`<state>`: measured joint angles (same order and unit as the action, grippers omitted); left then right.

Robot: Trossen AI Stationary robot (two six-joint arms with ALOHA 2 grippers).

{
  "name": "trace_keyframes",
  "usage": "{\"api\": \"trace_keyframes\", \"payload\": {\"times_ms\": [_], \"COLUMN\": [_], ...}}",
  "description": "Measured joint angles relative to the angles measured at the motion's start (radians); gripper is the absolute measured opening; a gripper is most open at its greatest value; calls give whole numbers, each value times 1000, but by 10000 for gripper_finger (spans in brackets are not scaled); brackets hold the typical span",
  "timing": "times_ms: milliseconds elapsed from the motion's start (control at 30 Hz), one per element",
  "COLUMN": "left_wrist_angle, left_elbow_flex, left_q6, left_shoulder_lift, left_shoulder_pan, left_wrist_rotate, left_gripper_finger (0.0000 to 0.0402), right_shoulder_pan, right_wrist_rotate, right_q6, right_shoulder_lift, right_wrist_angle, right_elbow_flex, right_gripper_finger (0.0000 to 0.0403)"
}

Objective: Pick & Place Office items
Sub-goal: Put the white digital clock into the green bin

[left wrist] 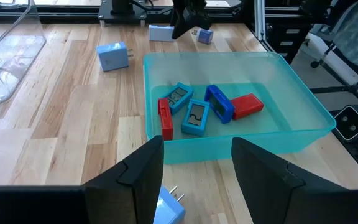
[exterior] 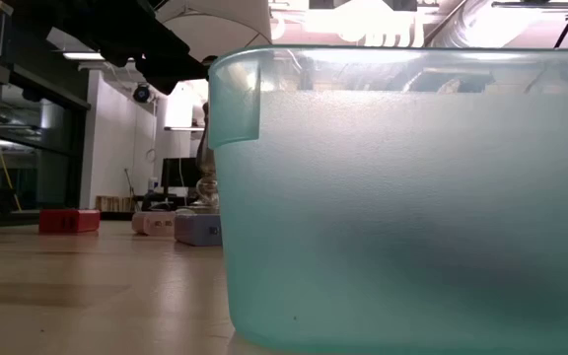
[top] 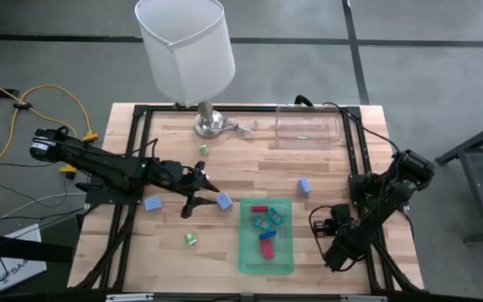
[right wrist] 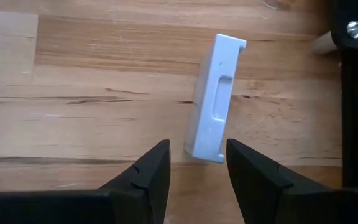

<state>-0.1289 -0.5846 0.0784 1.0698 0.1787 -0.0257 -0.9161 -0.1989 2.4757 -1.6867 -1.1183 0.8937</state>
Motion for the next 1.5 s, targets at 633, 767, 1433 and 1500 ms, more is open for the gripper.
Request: {"api": "trace_keyframes", "payload": {"times_ms": [633,767,1433,1500], "left_wrist_angle": [0,0,0,0], "left_elbow_flex": [0,0,0,0], "left_q6": [0,0,0,0], "left_shoulder_lift": [0,0,0,0], "left_shoulder_pan": [0,0,0,0], "left_wrist_rotate": [0,0,0,0], "left_gripper_finger": [184,184,184,184], "right_shoulder_pan": [16,16,16,16], "right_wrist_rotate": [-8,-8,-3,-3], "right_q6": [0,0,-4,-4], "right_shoulder_lift": [-38,-38,-38,-38], "right_wrist_angle": [-2,-3,-9,-10], "right_elbow_flex": [0,0,1,1], "right_gripper_finger": [83,64,67,68]}}
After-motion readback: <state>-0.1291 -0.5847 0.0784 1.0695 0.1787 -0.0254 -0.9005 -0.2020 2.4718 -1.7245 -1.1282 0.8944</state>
